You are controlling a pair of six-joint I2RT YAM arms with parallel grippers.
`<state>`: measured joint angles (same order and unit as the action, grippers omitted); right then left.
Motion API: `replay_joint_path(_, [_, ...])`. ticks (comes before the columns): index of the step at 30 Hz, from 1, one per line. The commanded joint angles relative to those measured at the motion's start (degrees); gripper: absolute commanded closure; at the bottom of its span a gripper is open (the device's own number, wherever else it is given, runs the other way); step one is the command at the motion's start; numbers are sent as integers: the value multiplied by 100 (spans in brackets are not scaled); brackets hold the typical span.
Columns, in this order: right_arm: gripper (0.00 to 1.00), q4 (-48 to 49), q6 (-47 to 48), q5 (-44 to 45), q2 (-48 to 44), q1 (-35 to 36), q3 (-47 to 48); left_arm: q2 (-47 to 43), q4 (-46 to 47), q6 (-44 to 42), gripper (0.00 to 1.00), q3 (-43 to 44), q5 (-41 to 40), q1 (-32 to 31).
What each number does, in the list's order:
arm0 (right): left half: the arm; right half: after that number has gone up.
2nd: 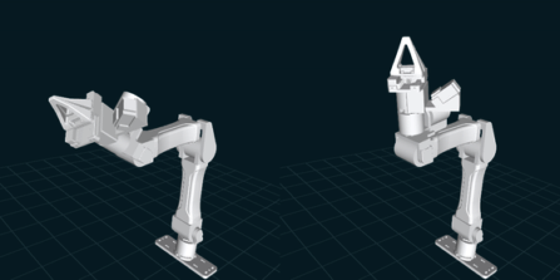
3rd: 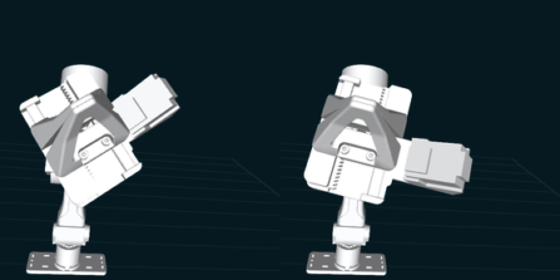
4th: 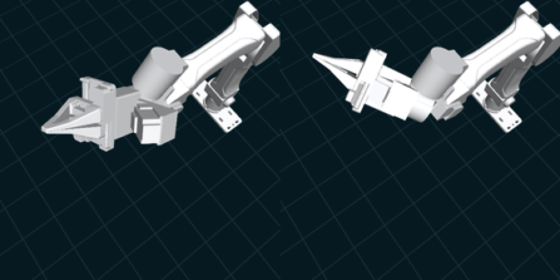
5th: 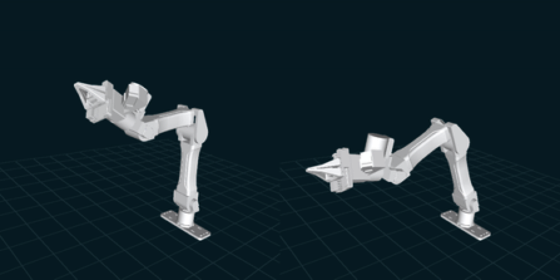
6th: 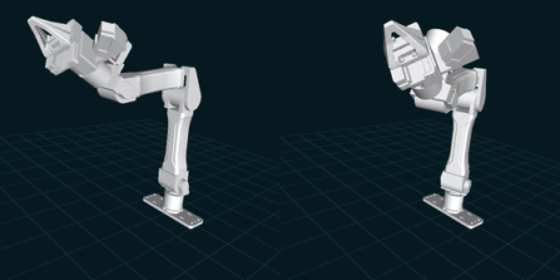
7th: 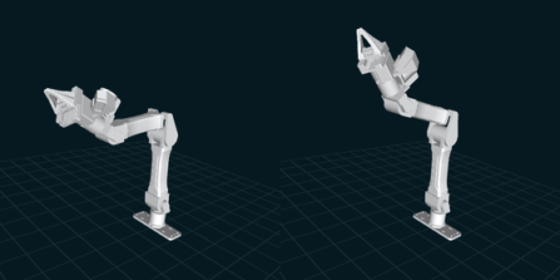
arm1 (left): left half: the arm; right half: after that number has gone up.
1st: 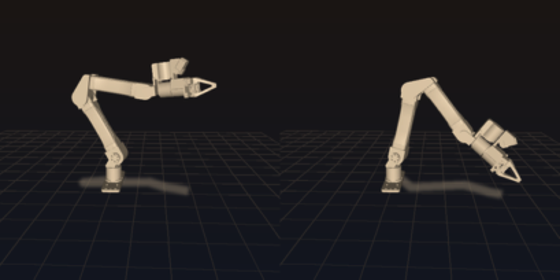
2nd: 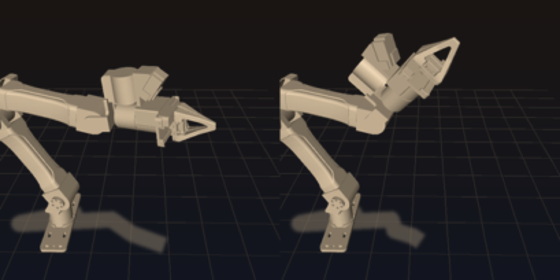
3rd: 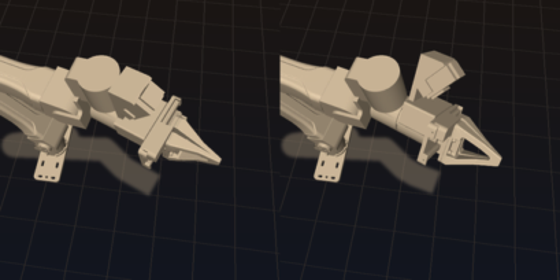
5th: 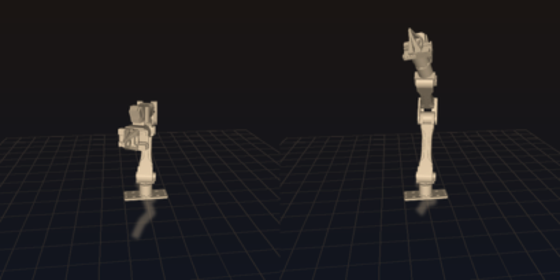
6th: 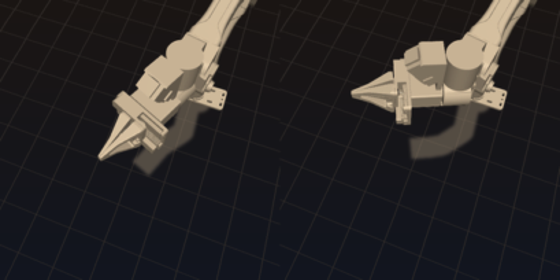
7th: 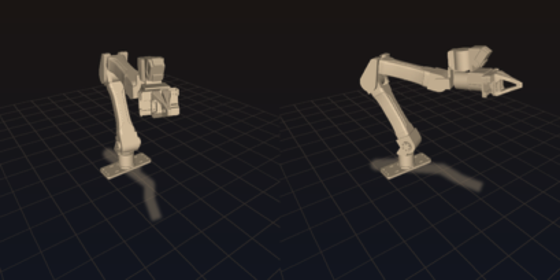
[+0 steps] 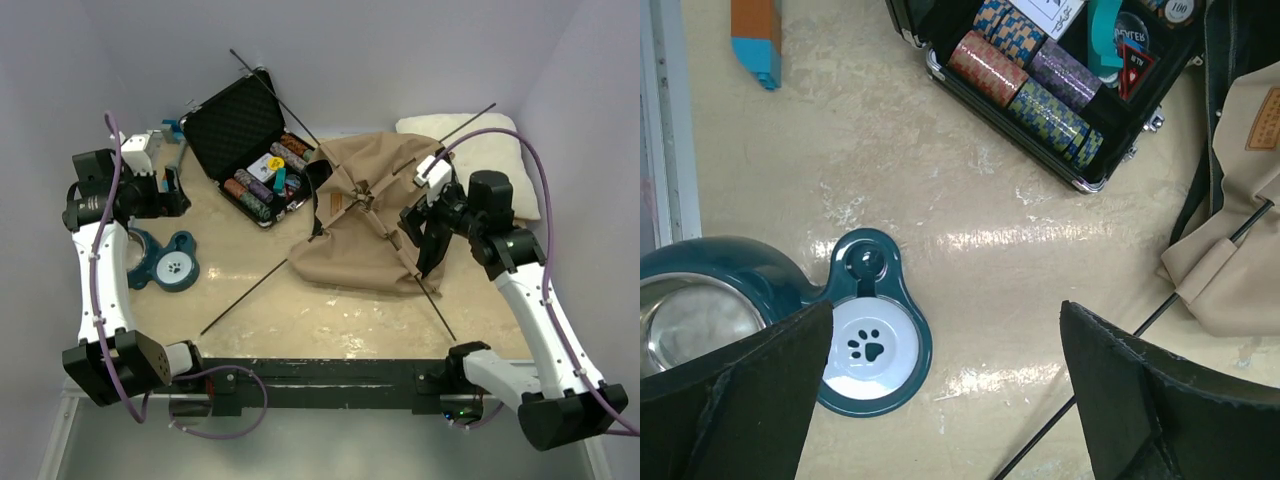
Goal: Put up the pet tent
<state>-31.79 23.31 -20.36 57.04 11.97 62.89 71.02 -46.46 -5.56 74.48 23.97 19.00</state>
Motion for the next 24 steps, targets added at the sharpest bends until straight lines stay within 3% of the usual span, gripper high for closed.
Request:
replay_joint_path(1, [1, 76, 595, -487, 429, 603, 512, -221, -143, 230, 0, 576, 222, 7])
replay_joint_path(8, [1, 244, 1403, 154, 2072, 2754, 1732, -413, -663, 714, 0, 867, 635, 147])
replay_joint_path(15, [1, -194, 2528, 577, 4084, 5032, 3218, -309, -1233, 670, 0, 1060, 1732, 990])
replay_joint_path(19, [2, -415, 3038, 393, 5105, 5684, 3913, -72, -1436, 600, 0, 1113, 2322, 1552])
replay_joint_path(24, [2, -670, 3679, 339, 6002, 6124, 4415, 34, -1428, 583, 0, 1183, 2411, 1685])
